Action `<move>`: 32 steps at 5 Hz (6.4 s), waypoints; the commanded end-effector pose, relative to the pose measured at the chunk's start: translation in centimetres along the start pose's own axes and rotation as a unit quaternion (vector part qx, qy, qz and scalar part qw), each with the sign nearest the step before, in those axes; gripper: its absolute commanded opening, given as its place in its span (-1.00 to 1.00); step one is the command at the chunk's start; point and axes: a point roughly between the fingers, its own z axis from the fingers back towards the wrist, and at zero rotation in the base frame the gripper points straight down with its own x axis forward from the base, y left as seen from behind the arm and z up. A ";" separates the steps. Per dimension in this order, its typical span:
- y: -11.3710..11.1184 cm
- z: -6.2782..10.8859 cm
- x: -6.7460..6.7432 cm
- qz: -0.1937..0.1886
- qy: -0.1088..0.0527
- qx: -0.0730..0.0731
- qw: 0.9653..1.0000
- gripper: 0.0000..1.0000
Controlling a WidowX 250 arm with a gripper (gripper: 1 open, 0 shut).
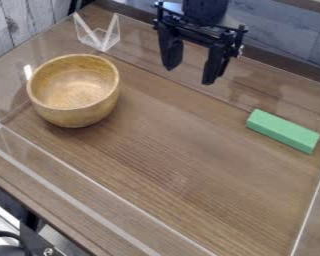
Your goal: Put green object into wooden bowl
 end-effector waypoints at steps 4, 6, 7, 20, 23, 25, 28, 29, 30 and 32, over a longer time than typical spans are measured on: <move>-8.8 -2.5 4.1 -0.209 0.016 0.008 0.978 1.00; -11.5 -4.5 7.3 -0.390 0.029 0.013 0.920 1.00; -11.5 -6.3 7.5 -0.403 0.044 0.012 0.914 1.00; -12.0 -9.2 8.7 -0.477 0.073 -0.045 0.875 -1.00; -12.6 0.0 8.4 -0.414 0.016 0.002 0.910 -1.00; -12.4 3.9 8.0 -0.372 -0.020 0.005 0.928 -1.00; -15.2 1.9 7.8 -0.326 -0.025 -0.004 0.945 -1.00; -15.2 2.5 7.4 -0.312 -0.027 -0.008 0.950 -1.00; -15.0 3.2 7.1 -0.297 -0.029 -0.011 0.954 -1.00; -13.1 4.6 6.4 -0.228 -0.034 -0.019 0.973 -1.00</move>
